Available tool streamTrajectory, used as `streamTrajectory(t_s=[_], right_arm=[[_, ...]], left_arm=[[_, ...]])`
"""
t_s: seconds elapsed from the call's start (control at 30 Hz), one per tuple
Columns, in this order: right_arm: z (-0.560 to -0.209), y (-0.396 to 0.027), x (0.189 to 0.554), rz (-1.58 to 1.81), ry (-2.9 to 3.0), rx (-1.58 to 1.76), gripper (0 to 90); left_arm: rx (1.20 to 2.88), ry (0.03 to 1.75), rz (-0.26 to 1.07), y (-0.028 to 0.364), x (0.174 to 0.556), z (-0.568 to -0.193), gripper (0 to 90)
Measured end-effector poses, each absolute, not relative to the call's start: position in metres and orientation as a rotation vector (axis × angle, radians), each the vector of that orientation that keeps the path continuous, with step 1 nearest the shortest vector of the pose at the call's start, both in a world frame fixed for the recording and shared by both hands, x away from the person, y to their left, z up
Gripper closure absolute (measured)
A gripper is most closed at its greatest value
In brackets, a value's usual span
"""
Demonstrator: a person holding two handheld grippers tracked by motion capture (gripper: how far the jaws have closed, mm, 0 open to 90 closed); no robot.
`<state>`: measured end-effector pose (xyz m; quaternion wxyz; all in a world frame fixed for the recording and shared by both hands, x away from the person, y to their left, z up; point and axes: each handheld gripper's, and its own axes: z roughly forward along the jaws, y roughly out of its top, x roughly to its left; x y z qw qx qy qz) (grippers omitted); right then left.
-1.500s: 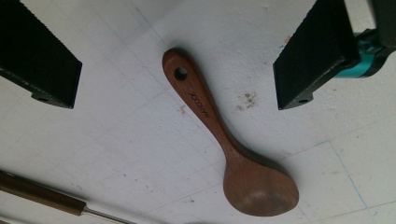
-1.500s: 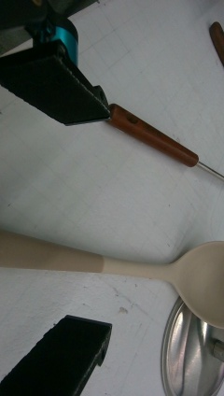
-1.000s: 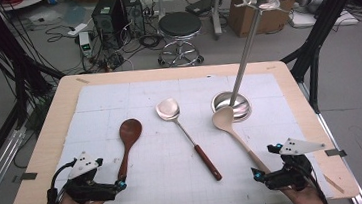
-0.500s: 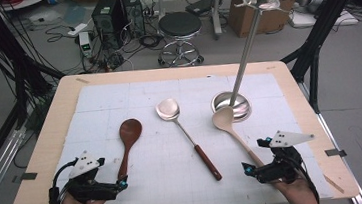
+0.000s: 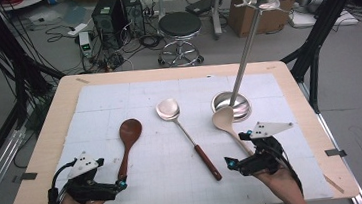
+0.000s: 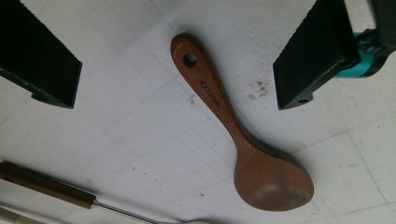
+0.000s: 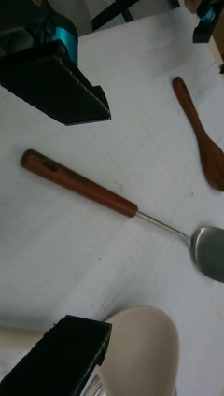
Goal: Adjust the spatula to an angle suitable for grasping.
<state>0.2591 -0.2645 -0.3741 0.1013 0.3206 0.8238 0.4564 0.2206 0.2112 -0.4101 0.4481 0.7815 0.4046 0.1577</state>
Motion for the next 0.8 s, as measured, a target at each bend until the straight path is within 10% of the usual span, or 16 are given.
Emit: streamTrajectory(t_s=[0.63,0.8], right_arm=[[-0.382,-0.215,0.281,1.321,2.580,0.837,27.2],[-0.387,-0.203,0.283,1.303,2.645,0.821,46.1]], left_arm=[[1.932,1.011,0.402,0.214,0.219,-0.410,1.7],[1.931,1.012,0.406,0.215,0.217,-0.410,1.7]])
